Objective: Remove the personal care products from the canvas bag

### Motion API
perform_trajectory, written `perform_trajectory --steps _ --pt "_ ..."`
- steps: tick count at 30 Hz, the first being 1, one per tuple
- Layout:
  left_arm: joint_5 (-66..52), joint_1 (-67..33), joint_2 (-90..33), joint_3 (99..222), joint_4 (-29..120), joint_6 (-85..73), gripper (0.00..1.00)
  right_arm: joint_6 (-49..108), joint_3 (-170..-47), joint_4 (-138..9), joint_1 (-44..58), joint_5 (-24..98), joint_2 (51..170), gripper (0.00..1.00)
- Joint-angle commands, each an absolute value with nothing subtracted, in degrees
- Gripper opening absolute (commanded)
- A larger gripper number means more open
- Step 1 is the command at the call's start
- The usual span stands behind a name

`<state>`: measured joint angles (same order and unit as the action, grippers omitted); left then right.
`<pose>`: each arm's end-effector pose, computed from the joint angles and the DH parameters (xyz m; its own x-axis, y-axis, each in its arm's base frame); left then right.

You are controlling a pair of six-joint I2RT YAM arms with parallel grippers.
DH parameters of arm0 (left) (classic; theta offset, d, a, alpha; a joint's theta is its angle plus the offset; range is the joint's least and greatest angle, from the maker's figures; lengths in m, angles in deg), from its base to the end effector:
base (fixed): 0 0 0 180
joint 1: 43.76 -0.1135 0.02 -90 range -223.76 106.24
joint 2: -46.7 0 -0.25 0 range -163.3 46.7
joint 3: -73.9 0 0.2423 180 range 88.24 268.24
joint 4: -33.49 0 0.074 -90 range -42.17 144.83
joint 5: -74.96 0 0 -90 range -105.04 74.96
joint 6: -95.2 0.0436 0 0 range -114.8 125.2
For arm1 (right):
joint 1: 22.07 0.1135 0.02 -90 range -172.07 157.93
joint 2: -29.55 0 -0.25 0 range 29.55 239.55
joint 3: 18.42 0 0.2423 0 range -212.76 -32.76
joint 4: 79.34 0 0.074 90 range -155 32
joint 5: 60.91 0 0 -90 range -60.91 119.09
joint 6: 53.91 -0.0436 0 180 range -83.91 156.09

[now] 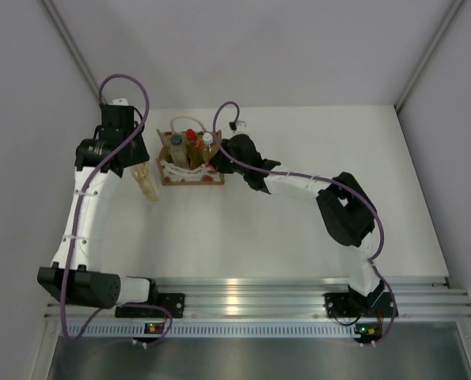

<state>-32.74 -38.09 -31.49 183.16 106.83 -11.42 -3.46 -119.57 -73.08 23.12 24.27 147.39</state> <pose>0.2619 -0.0127 0.4055 -0.6043 -0.2138 -0.7676 -0.3158 0.9487 -0.0157 0.3388 0.3358 0.2192 -0.6273 0.2688 -0.7309 -0.3281 0.7600 0.5611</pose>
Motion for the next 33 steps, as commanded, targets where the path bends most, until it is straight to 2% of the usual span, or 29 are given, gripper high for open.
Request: perform_trajectory --steps 1,7,12,25,27,31,33 --pt "-36.2 -38.1 -24.2 175.9 95.6 -15.3 0.0 -1.1 -119.2 -62.5 22.4 24.8 151.2 0.0" --pt "-38.2 -38.1 -17.6 161.7 89.2 -19.3 0.0 -0.3 -119.2 -62.5 21.9 25.6 150.7 0.0" --pt "-41.8 -38.1 -15.1 154.4 86.0 -22.4 0.0 0.1 -118.7 -62.5 21.9 25.4 149.9 0.0" --pt "-46.5 -37.1 -13.5 147.2 85.2 -26.3 0.0 -0.3 -118.9 -62.6 21.8 25.2 149.9 0.0" --pt "-47.1 -36.8 -12.9 146.4 85.1 -26.8 0.1 -0.5 -118.9 -62.8 21.8 25.2 149.8 0.0" --pt "-48.0 -36.4 -12.2 145.7 85.3 -27.1 0.16 -0.4 -118.9 -63.0 21.8 25.1 149.9 0.0" --pt "-48.0 -36.2 -12.4 145.8 85.4 -27.1 0.33 -0.4 -118.8 -63.0 21.8 25.1 149.8 0.0"
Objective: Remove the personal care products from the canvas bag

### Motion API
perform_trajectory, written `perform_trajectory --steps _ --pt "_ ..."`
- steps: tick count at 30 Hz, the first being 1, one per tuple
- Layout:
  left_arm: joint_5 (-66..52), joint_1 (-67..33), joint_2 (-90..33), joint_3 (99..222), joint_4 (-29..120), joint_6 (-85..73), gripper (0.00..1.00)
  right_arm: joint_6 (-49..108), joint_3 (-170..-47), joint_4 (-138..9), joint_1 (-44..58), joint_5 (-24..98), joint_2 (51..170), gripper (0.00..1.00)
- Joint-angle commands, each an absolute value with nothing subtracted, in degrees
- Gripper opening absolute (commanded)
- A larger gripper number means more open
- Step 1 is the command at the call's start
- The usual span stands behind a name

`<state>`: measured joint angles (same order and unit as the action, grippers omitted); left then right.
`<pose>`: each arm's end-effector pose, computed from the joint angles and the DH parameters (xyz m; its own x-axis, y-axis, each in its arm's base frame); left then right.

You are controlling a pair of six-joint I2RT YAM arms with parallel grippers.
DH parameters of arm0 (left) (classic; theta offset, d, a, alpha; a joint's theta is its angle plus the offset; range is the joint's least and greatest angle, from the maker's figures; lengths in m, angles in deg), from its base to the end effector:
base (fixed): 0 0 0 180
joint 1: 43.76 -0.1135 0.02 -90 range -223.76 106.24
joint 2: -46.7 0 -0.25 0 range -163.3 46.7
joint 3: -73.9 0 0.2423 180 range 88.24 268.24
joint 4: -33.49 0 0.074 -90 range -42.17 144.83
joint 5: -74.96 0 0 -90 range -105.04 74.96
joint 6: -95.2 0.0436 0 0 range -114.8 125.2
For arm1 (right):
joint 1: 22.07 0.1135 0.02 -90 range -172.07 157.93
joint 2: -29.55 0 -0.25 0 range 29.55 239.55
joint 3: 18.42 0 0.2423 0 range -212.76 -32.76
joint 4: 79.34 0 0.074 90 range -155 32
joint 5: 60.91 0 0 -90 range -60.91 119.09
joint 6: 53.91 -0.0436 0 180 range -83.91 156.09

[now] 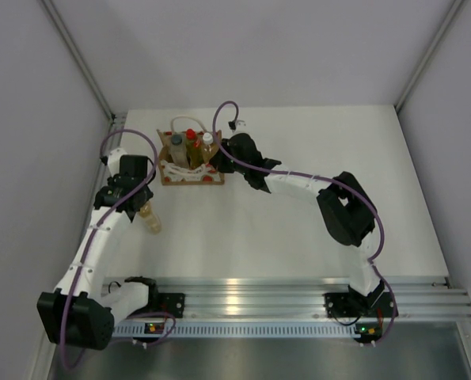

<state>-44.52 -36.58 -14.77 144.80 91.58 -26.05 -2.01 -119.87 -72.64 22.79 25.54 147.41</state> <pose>0.2146 -0.0054 0.2888 -0.5260 -0.3889 -0.7564 -0.5691 0.8218 -0.0268 0.3403 0.3348 0.2199 -0.6284 0.2435 -0.7388 -0.3506 0.7592 0.5484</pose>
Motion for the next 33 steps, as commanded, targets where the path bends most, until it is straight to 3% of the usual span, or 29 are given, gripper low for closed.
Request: perform_trajectory --steps 1,4,12,15,23,33 --pt "-48.0 -36.0 -12.3 145.8 85.3 -27.1 0.42 -0.4 -118.8 -63.0 21.8 25.2 149.7 0.0" --pt "-47.8 -35.9 -11.8 146.3 85.4 -26.8 0.62 -0.4 -118.8 -62.9 21.8 25.2 149.9 0.0" --pt "-42.8 -35.9 -10.9 151.3 85.5 -23.1 0.77 -0.3 -118.5 -62.9 21.8 25.0 149.8 0.0" --pt "-40.0 -35.9 -13.2 157.3 85.5 -20.9 0.78 -0.6 -118.4 -62.9 21.8 24.7 149.7 0.0" --pt "-19.6 -35.9 -31.9 176.6 85.8 -12.8 0.75 -1.6 -118.4 -63.2 21.9 24.6 149.8 0.0" --pt "-15.3 -35.9 -46.1 187.3 86.4 -4.6 0.7 -0.8 -117.1 -63.2 21.8 24.3 148.5 0.0"
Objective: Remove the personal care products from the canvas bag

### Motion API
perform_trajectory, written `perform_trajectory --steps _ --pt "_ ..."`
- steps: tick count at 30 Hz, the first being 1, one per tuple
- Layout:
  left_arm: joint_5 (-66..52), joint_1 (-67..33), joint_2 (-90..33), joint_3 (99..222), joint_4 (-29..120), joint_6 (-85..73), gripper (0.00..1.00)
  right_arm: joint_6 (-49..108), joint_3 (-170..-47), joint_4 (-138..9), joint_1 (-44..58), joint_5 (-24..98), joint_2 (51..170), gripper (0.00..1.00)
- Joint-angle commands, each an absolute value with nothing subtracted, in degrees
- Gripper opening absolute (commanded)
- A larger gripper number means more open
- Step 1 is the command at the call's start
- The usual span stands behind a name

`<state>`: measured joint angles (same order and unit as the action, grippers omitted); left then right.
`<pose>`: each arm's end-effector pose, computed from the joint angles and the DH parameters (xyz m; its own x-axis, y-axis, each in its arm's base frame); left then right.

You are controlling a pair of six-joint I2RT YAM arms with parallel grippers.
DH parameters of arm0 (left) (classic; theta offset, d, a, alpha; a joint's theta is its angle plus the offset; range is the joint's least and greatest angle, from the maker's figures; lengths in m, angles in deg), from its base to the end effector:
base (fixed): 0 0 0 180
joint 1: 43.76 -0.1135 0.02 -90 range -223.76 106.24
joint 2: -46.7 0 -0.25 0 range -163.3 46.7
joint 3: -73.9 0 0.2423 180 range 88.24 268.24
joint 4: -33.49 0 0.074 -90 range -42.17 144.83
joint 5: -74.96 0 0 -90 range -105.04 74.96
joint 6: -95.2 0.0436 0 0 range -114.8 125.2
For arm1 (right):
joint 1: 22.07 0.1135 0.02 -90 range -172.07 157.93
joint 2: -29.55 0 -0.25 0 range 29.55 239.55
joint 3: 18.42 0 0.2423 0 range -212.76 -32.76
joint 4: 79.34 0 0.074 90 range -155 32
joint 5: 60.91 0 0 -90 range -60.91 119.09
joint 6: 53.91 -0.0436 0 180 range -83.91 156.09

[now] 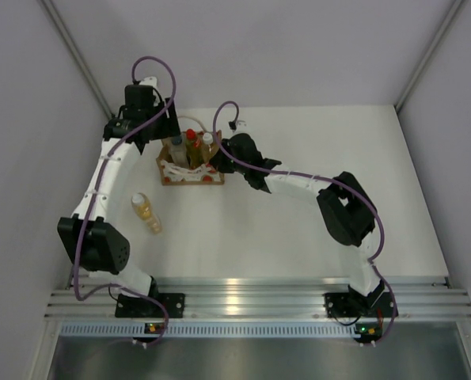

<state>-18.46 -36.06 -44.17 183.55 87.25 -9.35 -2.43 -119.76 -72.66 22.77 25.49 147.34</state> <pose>0.3467 -0.0442 0.3741 -0.5713 -0.1758 -0.8017 -0.0602 0.9831 -0.1727 0.3402 0.3344 0.2199 -0.6307 0.2494 -0.7349 -0.3451 0.7580 0.5534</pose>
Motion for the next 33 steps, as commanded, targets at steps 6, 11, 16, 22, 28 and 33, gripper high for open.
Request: perform_trajectory --steps 6,11,16,22,28,33 --pt "-14.0 -35.9 -51.5 187.8 86.5 -2.2 0.6 -0.5 -117.0 -63.2 21.8 24.5 148.1 0.0" --pt "-17.3 -35.9 -55.1 189.1 86.4 -2.4 0.56 -0.1 -116.9 -63.2 21.8 24.9 147.5 0.0" --pt "-18.0 -35.9 -57.4 189.8 86.5 -2.1 0.56 0.1 -117.0 -63.2 21.8 25.3 147.1 0.0" --pt "-18.0 -35.9 -57.8 188.1 86.9 -2.1 0.55 0.1 -117.0 -63.2 21.8 25.2 147.1 0.0" --pt "-18.2 -35.9 -59.8 187.2 87.9 -1.4 0.56 0.3 -117.0 -63.2 21.8 25.3 146.8 0.0" --pt "-16.0 -35.9 -62.3 188.4 89.4 -1.1 0.61 0.2 -117.2 -63.2 21.9 25.2 147.1 0.0"
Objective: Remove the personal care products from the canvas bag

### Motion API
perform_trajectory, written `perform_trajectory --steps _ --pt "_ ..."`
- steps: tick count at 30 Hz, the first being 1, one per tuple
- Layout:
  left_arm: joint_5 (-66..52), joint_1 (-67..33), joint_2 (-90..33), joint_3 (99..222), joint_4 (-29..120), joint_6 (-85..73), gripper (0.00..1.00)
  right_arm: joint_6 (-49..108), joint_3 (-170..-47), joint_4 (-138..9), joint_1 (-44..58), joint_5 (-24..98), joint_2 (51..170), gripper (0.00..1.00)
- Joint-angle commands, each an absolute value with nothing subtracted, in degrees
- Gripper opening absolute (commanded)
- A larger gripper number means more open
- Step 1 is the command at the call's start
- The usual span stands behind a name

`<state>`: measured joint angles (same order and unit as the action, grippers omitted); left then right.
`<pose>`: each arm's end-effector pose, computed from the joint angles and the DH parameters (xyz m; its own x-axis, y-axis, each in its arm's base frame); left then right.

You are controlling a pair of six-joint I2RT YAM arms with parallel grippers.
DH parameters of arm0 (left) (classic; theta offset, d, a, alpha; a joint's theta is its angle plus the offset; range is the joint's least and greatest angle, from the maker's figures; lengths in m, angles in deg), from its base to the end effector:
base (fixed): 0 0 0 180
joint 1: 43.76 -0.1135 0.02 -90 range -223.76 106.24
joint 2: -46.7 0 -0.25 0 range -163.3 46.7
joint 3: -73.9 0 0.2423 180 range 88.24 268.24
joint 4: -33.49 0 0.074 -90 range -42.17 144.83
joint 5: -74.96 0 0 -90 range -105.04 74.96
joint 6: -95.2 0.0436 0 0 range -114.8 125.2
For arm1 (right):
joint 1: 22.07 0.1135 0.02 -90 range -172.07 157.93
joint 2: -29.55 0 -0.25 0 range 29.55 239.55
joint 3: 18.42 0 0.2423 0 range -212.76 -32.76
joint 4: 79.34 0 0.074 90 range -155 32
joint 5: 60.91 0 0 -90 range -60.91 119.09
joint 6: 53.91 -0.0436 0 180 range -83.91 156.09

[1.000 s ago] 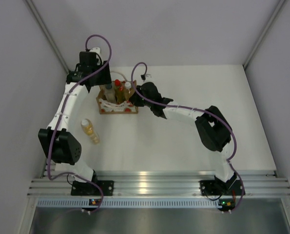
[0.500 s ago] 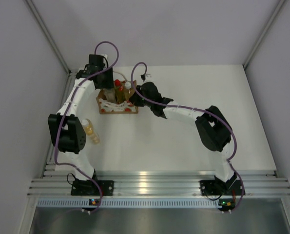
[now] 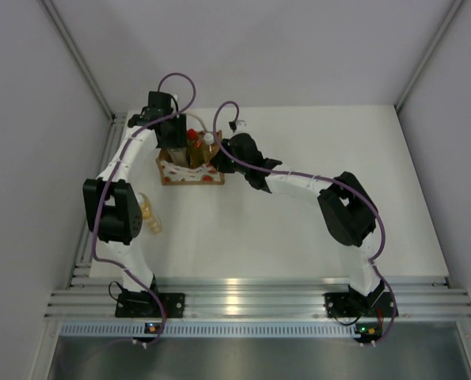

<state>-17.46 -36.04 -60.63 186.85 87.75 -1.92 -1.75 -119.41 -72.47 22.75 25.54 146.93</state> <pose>0.4098 -0.0537 0.2876 -0.7512 -0.0231 -0.6596 0.0136 0.9986 -0.0505 0.3391 0.3332 0.2207 -0.6280 0.2391 -0.7405 -0.3519 0.7615 0.5443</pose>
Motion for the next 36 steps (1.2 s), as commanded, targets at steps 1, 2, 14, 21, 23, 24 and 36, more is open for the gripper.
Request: perform_trajectory --steps 1,2,14,21,23,24,36 --pt "-15.5 -35.9 -62.4 188.4 89.4 -1.2 0.63 0.2 -117.3 -63.2 21.8 25.4 147.1 0.0" --pt "-15.4 -35.9 -62.6 188.4 89.4 -1.2 0.63 0.1 -117.3 -63.2 21.8 25.5 147.1 0.0" --pt "-16.4 -35.9 -62.4 190.4 89.7 -2.8 0.07 0.2 -117.4 -63.2 21.8 25.4 147.0 0.0" --pt "-18.9 -35.8 -59.5 194.7 90.9 -3.2 0.0 0.2 -117.7 -63.2 21.8 25.4 147.2 0.0" --pt "-18.8 -35.7 -58.9 196.2 91.3 -2.8 0.0 0.1 -117.8 -63.2 21.8 25.4 147.3 0.0" --pt "-18.8 -35.7 -58.6 196.7 91.4 -2.7 0.0 0.1 -117.9 -63.2 21.8 25.4 147.4 0.0" --pt "-22.5 -33.8 -58.2 205.6 98.4 -0.4 0.0 0.2 -118.4 -63.1 21.8 25.2 147.6 0.0"
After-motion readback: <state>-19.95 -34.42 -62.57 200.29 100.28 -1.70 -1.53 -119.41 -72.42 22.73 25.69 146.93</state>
